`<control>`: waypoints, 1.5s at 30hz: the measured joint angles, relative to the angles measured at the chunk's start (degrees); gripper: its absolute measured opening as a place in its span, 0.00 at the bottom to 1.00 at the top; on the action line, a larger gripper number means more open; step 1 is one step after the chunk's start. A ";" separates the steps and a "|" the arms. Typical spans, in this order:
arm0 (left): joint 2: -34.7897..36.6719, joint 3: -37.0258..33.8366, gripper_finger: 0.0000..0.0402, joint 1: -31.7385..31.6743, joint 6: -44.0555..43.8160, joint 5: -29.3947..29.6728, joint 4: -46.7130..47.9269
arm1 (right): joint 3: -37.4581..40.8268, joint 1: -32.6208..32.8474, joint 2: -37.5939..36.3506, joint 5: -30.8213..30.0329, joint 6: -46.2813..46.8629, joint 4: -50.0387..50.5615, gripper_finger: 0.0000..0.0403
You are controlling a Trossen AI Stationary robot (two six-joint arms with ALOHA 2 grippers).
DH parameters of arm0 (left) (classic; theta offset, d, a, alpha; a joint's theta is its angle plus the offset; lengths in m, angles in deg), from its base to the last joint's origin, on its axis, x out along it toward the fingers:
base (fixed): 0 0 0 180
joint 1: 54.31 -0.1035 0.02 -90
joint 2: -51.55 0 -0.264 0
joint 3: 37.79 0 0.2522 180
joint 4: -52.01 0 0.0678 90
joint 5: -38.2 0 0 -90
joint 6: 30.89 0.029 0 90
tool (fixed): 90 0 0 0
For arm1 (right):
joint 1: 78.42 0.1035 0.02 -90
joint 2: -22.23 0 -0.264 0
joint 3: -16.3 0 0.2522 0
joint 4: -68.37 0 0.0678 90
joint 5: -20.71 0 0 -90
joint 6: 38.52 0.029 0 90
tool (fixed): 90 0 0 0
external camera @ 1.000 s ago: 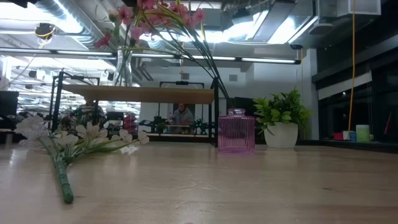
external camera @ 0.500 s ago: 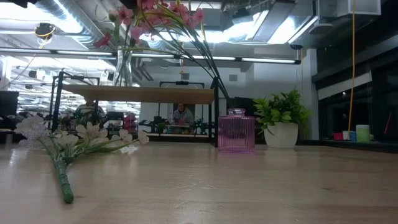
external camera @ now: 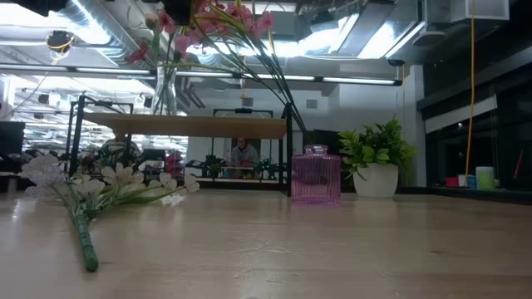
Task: Pick and place flowers into a vace then onto a shelf
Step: Put the yellow tulip into the violet vase
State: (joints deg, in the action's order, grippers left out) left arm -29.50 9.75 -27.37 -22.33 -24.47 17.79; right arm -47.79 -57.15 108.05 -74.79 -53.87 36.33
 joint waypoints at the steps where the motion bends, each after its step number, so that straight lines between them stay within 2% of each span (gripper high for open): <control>1: 0.00 0.00 0.01 -0.30 -0.23 0.00 0.00 | 0.00 -0.05 0.00 0.00 0.00 0.08 0.39; 17: 0.00 0.00 0.01 -2.05 -0.29 -0.02 0.19 | 0.00 -0.05 0.00 -0.02 -0.13 -0.37 0.39; 24: 0.00 0.00 0.01 -2.05 -0.31 -0.65 1.30 | 0.00 -0.05 0.00 -0.04 -0.13 -1.85 0.26; 31: -0.01 0.00 0.01 -2.03 -0.46 -1.56 2.61 | 0.00 -0.05 0.00 -0.08 0.07 -2.05 0.04; 38: -0.02 0.00 0.03 -1.85 -0.45 -1.56 2.60 | 0.00 -0.05 0.00 -0.13 0.85 -2.12 0.02; 45: -0.02 0.00 0.14 1.44 -0.34 -1.51 2.73 | 0.00 0.08 -1.70 0.00 1.70 -1.71 0.01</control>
State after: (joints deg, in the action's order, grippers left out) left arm -29.53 9.75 -25.94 -22.68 -25.98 20.52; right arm -47.79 -57.07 106.35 -74.79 -52.17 34.63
